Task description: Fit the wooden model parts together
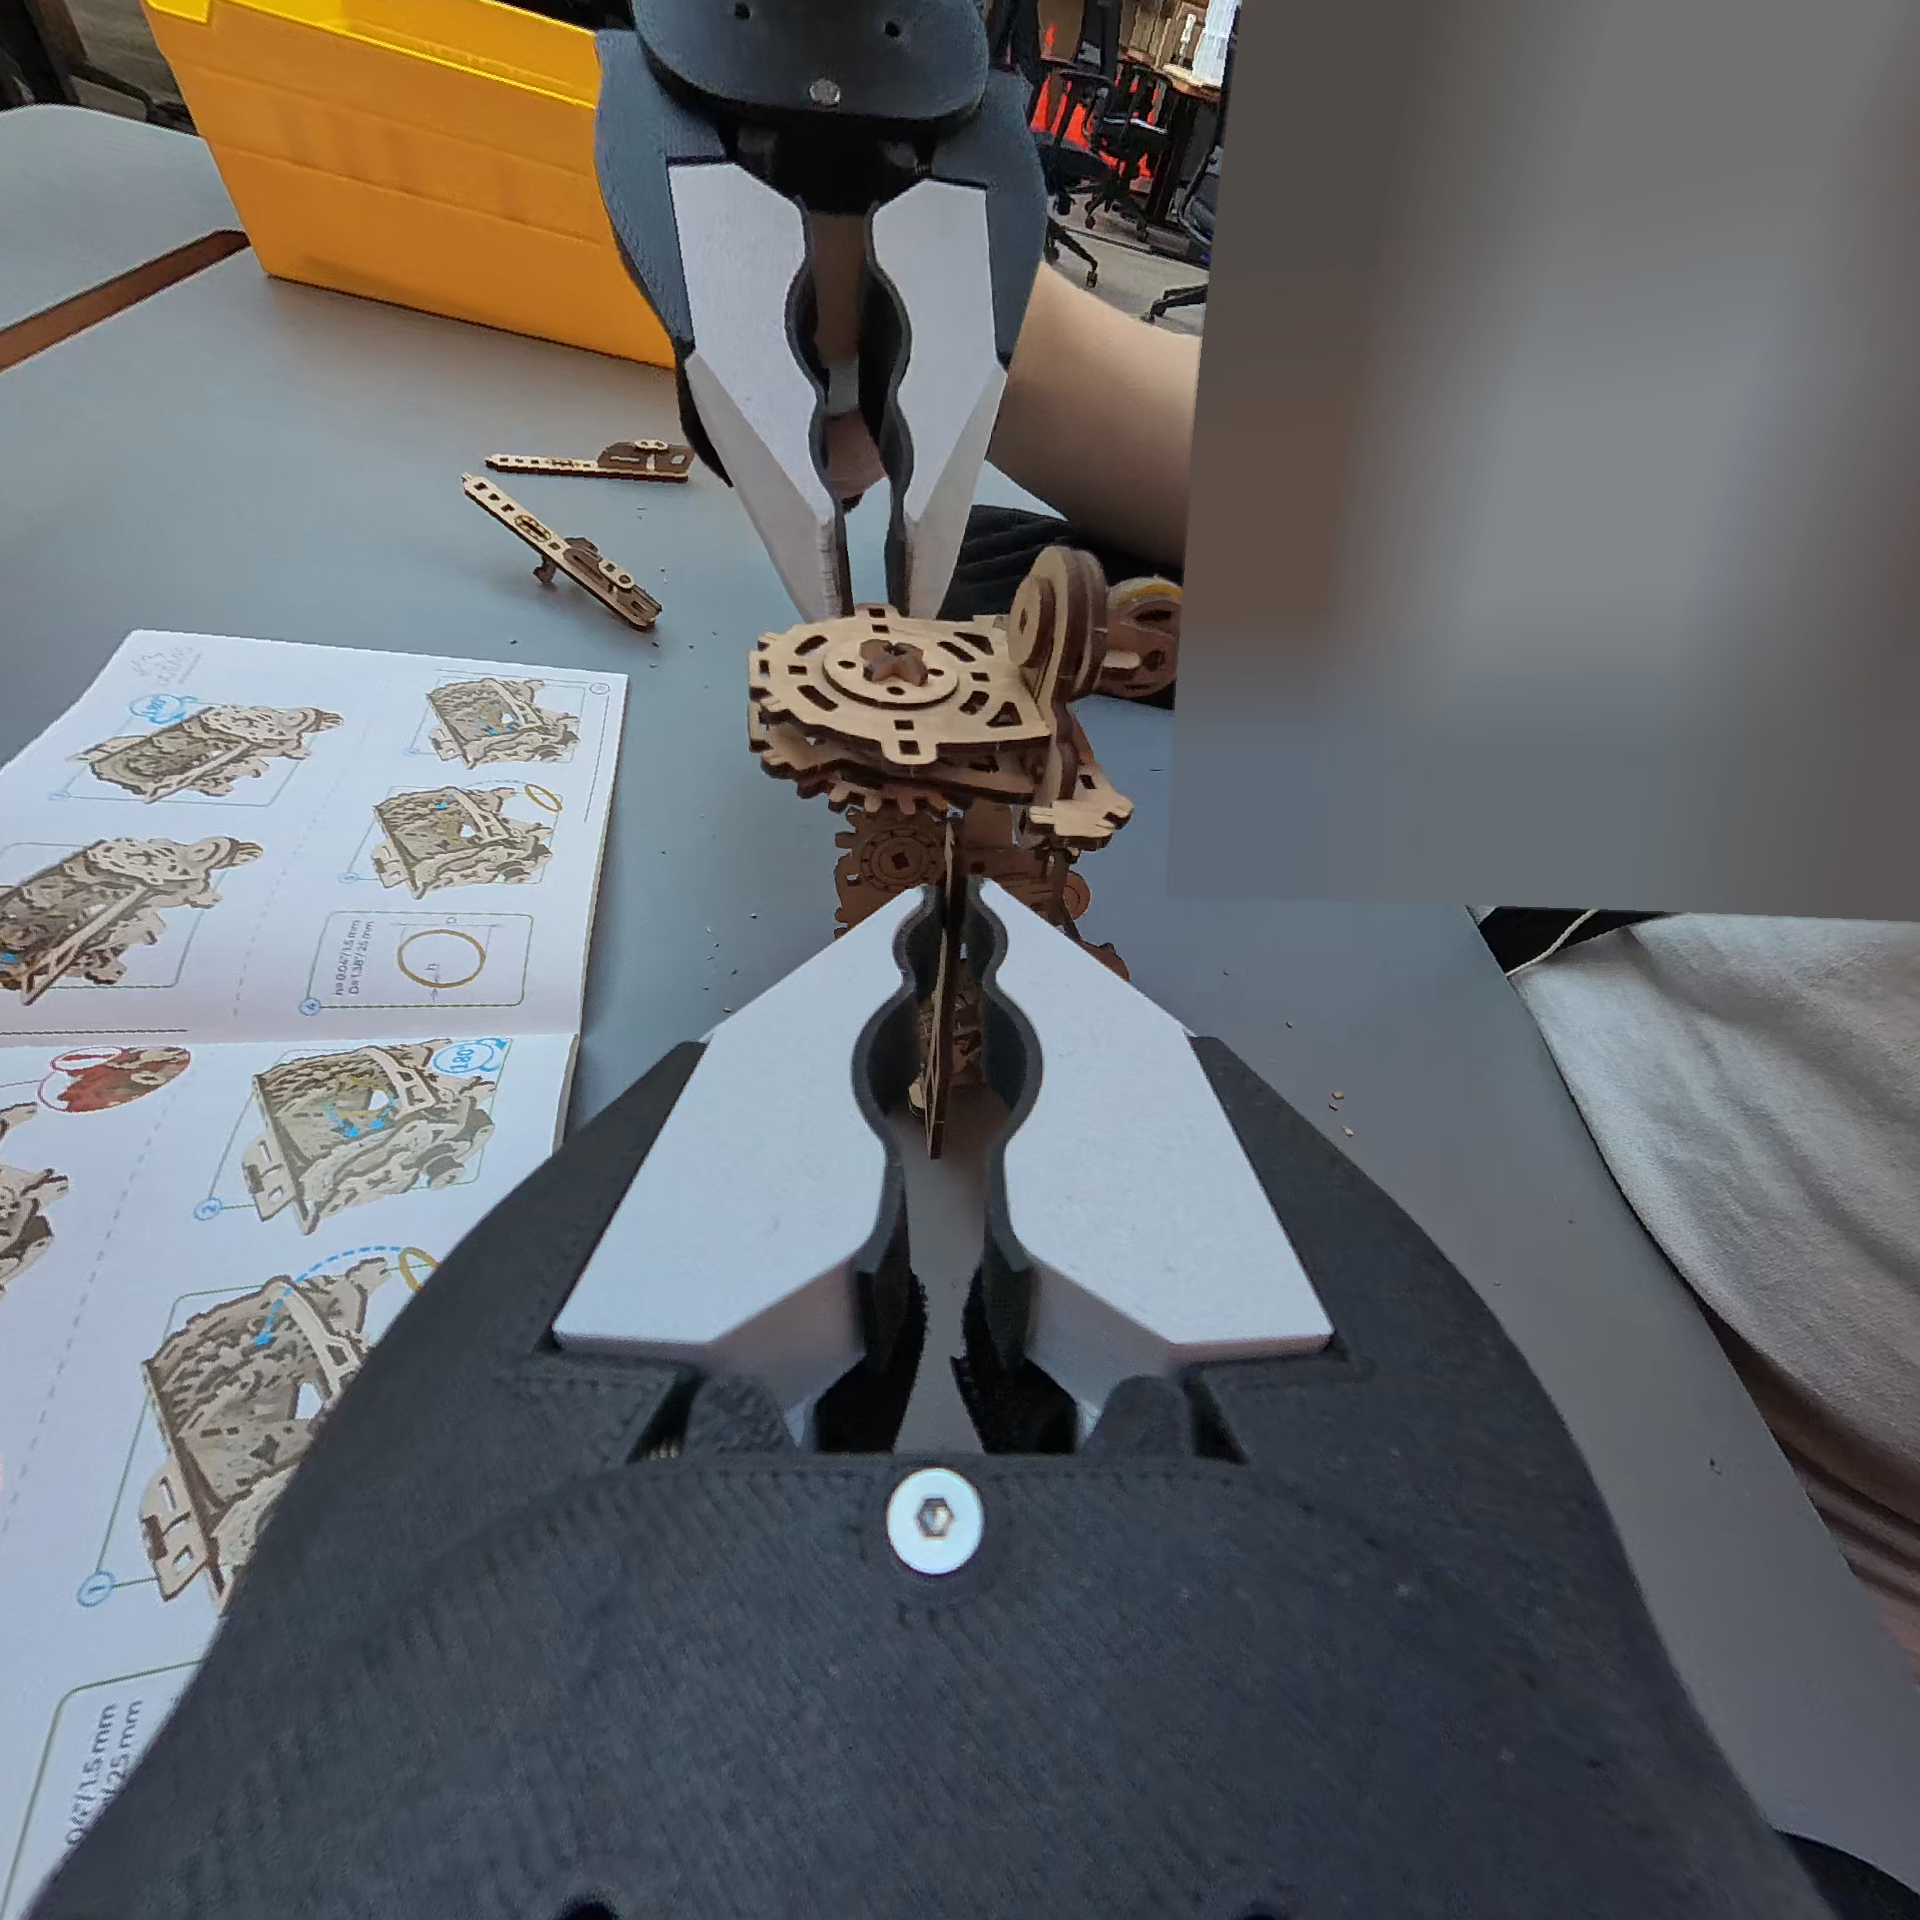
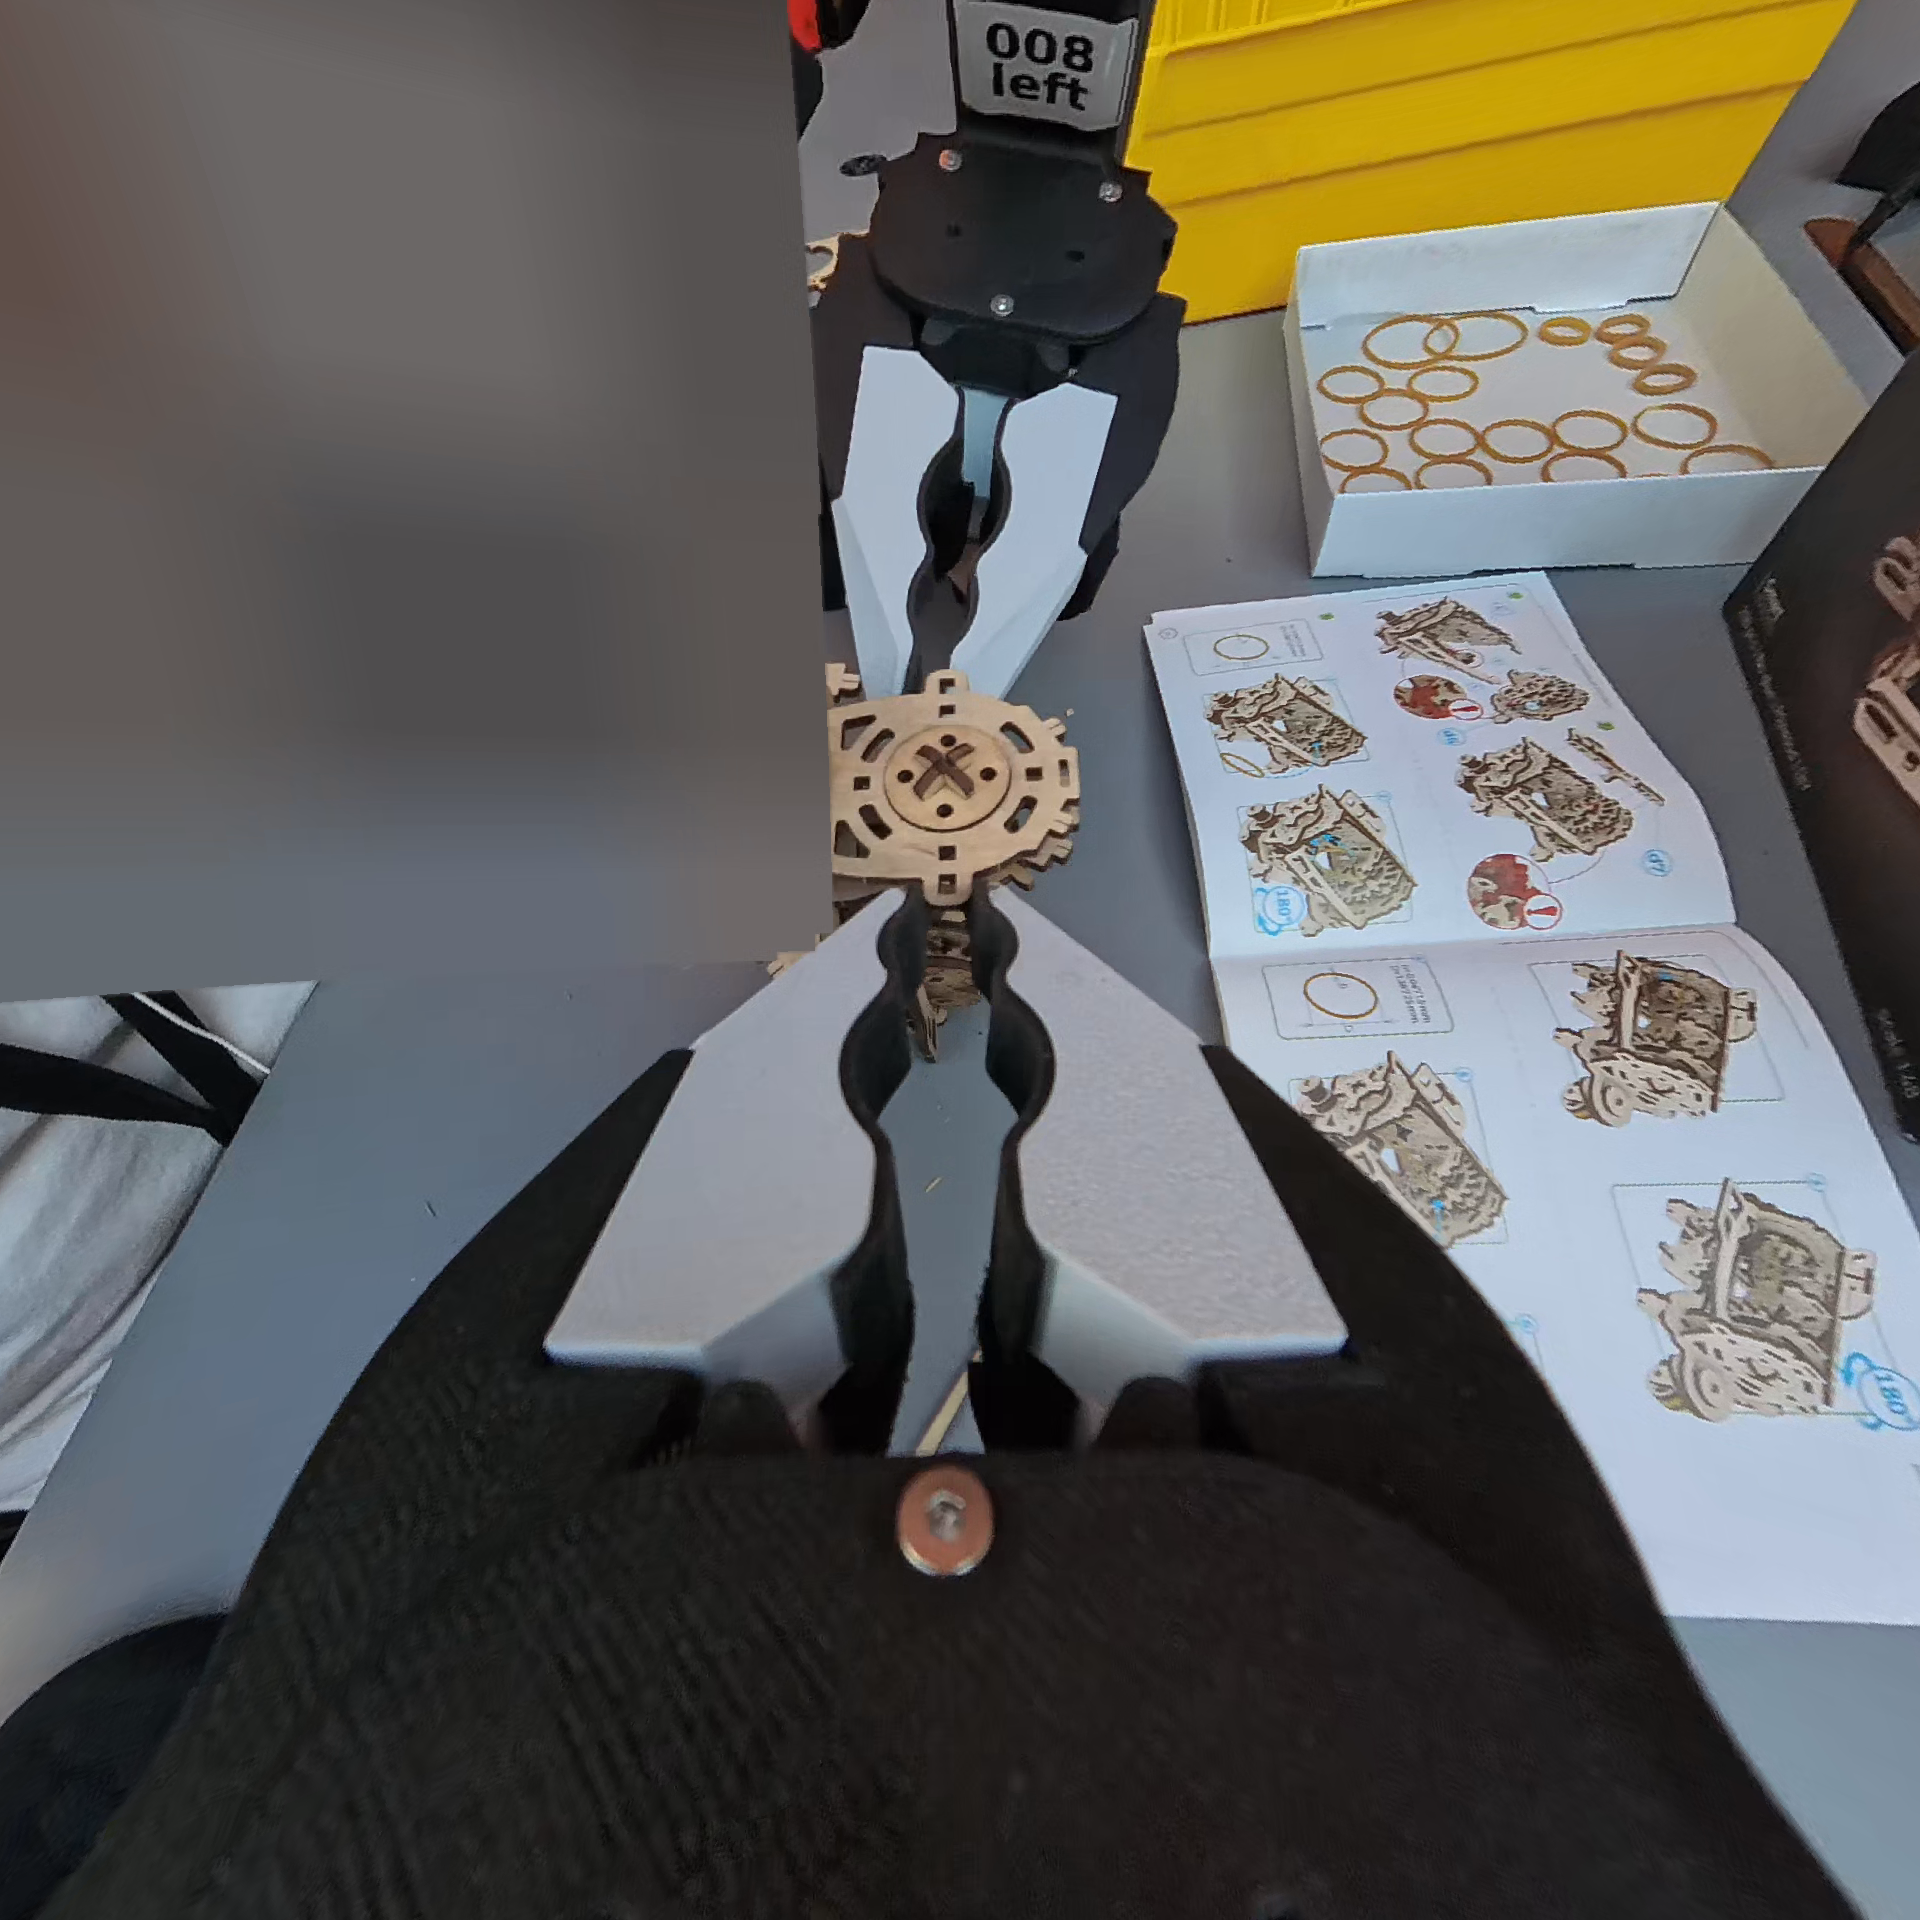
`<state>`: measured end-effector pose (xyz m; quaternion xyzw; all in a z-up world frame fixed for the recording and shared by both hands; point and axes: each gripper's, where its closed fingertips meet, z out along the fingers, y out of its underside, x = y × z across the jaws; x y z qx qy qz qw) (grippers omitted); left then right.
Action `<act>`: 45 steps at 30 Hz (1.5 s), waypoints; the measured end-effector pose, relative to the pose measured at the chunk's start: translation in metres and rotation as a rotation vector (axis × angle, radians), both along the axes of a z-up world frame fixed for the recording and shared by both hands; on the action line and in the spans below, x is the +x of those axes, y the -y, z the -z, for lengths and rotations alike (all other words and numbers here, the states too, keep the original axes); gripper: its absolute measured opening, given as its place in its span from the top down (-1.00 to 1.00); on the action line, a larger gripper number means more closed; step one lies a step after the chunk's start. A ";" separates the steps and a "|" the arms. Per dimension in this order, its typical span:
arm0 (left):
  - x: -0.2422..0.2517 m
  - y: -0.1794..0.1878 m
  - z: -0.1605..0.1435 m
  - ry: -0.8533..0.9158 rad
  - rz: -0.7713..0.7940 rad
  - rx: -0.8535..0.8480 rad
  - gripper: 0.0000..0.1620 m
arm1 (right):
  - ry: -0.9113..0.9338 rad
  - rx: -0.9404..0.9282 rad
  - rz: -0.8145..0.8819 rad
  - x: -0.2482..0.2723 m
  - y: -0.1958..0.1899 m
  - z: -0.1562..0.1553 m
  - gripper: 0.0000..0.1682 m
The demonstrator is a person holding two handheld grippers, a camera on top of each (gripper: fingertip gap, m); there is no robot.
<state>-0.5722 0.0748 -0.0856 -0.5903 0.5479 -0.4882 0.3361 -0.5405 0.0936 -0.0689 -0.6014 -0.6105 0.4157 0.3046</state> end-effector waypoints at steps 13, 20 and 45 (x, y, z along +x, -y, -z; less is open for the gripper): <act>-0.004 -0.005 0.001 0.018 -0.011 -0.025 0.99 | -0.016 -0.055 0.039 -0.004 -0.002 0.004 0.92; -0.002 -0.005 0.000 0.022 -0.027 -0.025 1.00 | -0.004 -0.160 0.122 -0.004 -0.003 0.001 0.93; -0.004 -0.011 0.000 0.050 -0.053 -0.094 1.00 | 0.040 -0.136 0.200 -0.009 0.003 0.009 0.92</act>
